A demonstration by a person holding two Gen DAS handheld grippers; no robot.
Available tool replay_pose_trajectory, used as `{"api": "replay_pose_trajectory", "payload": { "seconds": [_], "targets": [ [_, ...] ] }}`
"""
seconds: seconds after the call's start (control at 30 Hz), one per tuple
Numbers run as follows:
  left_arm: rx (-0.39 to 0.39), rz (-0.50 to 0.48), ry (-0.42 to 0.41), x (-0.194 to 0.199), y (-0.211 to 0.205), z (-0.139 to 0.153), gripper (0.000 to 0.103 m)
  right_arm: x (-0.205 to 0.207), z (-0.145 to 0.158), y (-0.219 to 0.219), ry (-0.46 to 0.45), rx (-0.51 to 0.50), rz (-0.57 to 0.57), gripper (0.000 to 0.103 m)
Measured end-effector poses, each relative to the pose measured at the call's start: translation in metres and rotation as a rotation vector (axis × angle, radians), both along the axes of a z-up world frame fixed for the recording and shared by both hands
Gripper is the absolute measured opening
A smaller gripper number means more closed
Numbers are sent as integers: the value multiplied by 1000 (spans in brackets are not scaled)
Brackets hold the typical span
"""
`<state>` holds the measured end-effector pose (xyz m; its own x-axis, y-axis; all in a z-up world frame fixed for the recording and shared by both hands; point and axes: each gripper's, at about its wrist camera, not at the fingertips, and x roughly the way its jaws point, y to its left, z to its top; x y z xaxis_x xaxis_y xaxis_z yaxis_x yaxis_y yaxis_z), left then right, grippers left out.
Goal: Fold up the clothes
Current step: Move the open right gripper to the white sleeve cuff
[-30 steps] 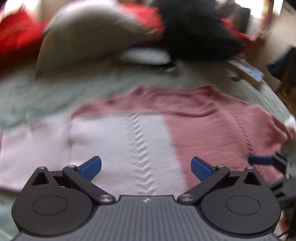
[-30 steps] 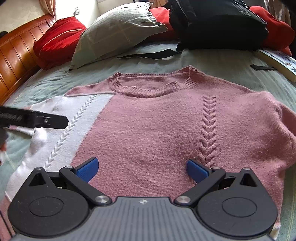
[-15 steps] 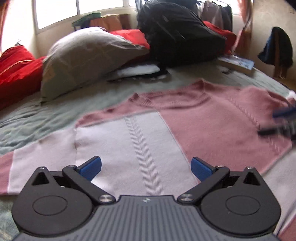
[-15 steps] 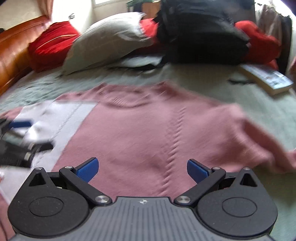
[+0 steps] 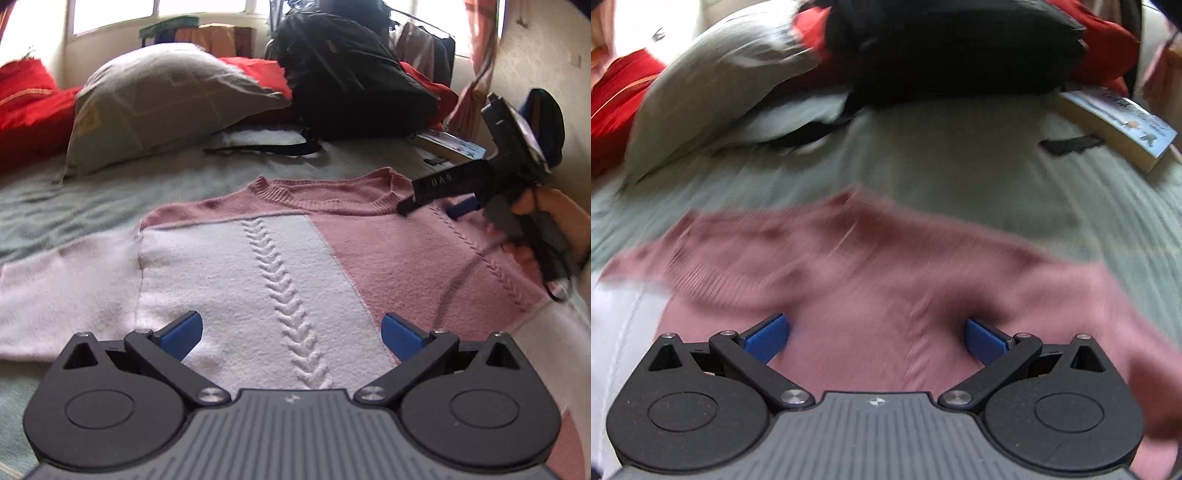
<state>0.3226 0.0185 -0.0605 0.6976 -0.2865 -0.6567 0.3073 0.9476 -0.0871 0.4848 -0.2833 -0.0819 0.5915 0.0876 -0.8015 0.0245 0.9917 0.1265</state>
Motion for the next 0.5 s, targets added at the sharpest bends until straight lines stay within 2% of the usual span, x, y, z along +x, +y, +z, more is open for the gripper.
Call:
{"api": "replay_pose_trajectory", "payload": {
  "seconds": [0.13,0.27,0.4,0.47,0.5],
  "targets": [
    [-9,22,14,3,5,-2,102,24,-1,-18,-16,25,-55,103],
    [-31,27,5,1,10,2,102,21,13,-14,32,18,-54,103],
    [-21,24,3,1,8,2,102,4,12,0,107,-32,-17,103],
    [-18,16,3,1,6,1,102,3,1,8,111,-91,10,103],
    [-16,14,4,2,6,1,102,6,-4,11,85,-120,9,103]
  ]
}}
